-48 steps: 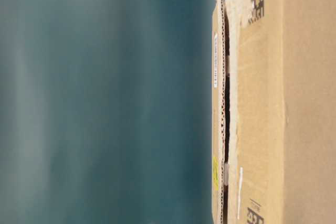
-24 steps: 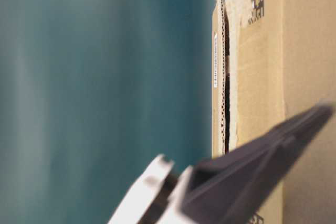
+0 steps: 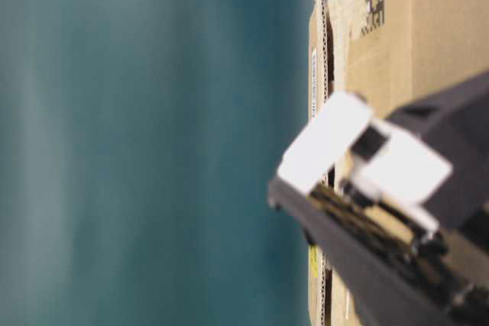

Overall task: Apply tape along the seams of the closed cardboard box to seal it securely.
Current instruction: 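Move the left gripper down to the tan tape roll's free end, then pinch the tape's loose end with the left gripper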

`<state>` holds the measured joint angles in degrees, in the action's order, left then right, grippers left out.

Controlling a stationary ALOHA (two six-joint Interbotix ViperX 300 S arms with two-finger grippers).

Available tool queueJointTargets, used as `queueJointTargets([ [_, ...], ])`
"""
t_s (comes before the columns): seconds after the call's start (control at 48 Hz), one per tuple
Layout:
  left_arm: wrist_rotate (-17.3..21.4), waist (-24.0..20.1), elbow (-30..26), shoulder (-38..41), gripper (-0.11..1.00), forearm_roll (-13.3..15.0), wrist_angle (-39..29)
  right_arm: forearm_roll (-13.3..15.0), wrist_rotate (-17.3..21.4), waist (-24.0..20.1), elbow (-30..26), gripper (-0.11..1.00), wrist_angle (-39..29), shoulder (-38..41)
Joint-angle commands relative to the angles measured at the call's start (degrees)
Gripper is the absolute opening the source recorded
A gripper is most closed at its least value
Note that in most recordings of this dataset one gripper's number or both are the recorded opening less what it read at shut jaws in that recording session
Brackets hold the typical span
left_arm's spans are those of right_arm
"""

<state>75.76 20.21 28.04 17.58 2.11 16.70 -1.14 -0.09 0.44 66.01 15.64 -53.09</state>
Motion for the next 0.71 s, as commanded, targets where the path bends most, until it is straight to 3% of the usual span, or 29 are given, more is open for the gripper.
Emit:
queueJointTargets([
  [0.0,0.1,-0.2,-1.7,-0.6,0.63,-0.1,0.2,0.1,-0.2,0.1,-1.7,0.01,0.4,0.3],
  [0.208,-0.4,-0.3,-2.1,-0.6,0.54,-0.1,-2.0,0.1,-0.3,0.1,-1.7,0.01,0.3,0.3],
  [0.479,-1.8,-0.3,-2.1,-0.6,0.02,0.1,-4.6,0.2,-0.2,0.0,-1.6,0.01,0.2,0.4],
  [0.688,-1.8,0.1,-1.9,-1.8,0.01,0.2,-5.4,0.2,-0.2,0.0,-1.7,0.01,0.2,0.4],
])
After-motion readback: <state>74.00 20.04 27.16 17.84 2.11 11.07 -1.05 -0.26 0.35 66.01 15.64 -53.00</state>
